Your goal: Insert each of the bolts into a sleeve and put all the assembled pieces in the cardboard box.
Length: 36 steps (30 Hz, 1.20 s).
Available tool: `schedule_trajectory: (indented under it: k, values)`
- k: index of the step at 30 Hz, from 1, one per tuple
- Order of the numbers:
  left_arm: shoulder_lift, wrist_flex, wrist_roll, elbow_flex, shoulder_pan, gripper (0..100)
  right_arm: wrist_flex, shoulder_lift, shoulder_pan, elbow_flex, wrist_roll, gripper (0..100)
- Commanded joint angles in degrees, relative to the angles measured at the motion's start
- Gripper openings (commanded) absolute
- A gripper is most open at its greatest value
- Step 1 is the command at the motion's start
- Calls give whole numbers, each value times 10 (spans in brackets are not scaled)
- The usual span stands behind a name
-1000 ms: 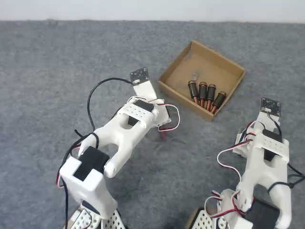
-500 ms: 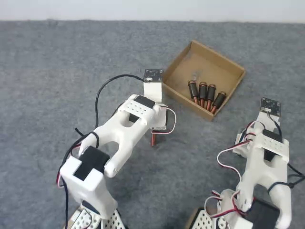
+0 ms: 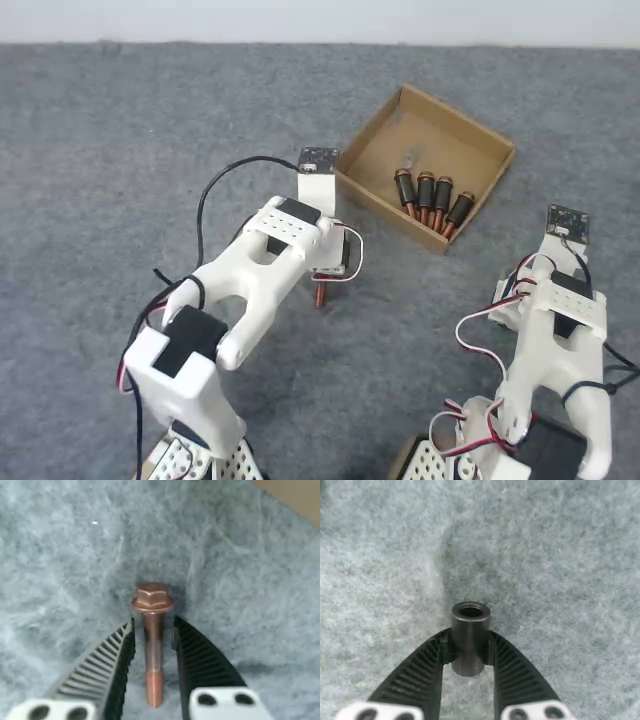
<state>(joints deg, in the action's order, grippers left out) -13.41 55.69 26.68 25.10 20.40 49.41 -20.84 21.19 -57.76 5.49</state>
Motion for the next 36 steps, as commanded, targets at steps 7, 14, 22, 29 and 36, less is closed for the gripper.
schedule_trajectory:
  k: [7,14,22,29,36]
  values:
    - [6,-9,-4,-32,-11,118,0,-23,-3,4,7,7]
    - [-72,46,-4,-124,-11,114,0,-23,-3,4,7,7]
    - [-92,48,-4,-138,-5,11,0,-23,-3,4,7,7]
    - [-87,49,-6,-137,-10,11,0,-23,-3,4,7,7]
    - [-62,49,-7,-136,-40,11,-3,-23,-3,4,7,7]
